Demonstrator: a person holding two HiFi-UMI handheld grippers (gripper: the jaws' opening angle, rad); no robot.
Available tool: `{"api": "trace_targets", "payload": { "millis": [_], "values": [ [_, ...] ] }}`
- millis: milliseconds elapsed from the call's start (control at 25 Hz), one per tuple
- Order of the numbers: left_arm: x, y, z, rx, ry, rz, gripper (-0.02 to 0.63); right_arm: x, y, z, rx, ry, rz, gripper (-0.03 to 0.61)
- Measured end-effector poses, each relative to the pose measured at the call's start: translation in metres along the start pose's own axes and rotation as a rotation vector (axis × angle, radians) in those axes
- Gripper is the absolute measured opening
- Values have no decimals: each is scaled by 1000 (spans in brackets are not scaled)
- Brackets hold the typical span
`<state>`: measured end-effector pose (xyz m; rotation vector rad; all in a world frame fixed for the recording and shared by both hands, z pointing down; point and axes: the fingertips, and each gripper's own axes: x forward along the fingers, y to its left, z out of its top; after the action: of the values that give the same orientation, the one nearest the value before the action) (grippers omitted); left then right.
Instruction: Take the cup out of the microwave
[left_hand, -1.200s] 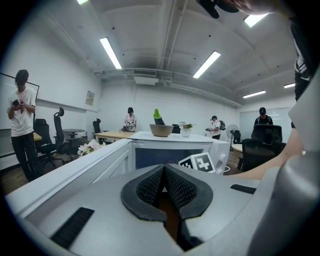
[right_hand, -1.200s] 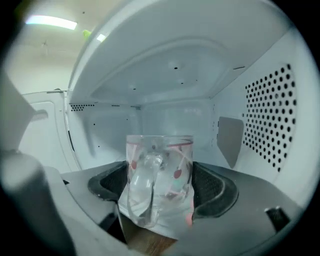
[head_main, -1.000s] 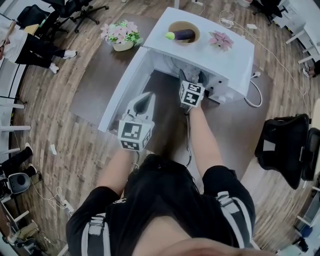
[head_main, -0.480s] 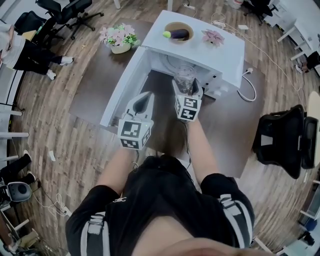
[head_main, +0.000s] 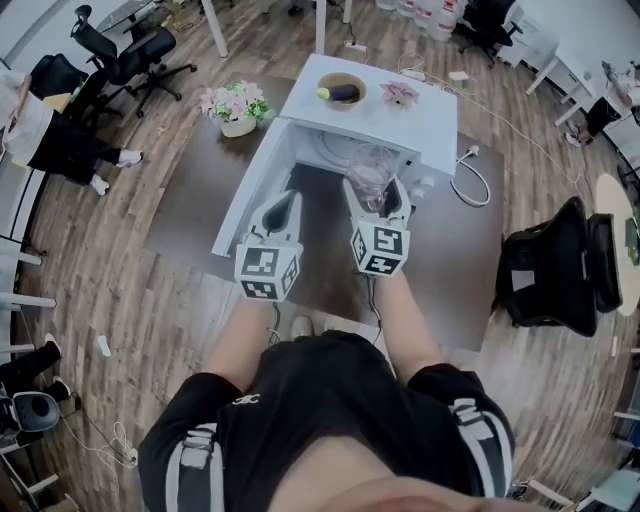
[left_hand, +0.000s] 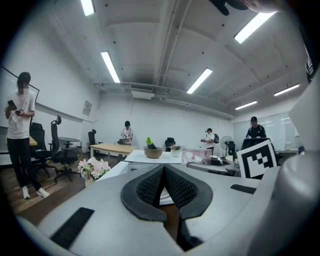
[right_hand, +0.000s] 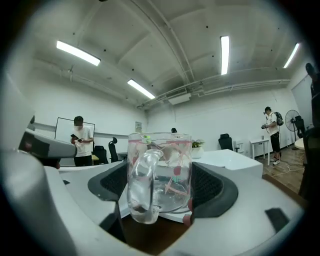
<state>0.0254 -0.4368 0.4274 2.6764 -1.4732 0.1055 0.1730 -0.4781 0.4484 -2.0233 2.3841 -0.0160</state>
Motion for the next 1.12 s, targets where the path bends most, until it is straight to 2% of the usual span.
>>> {"api": "trace_targets", "payload": {
  "millis": [400,680,1120],
  "values": [
    [-12,-20,34,31,-81,-34,2,-50,0,60,-76,-98,-8,402],
    [-7,-33,45,47,-102,-59,2,-57,-10,67,-65,-106,-36,402],
    [0,-42,47,49,-102,-72,2,-58,-15,69,-61,-115,-29,402]
  ]
}}
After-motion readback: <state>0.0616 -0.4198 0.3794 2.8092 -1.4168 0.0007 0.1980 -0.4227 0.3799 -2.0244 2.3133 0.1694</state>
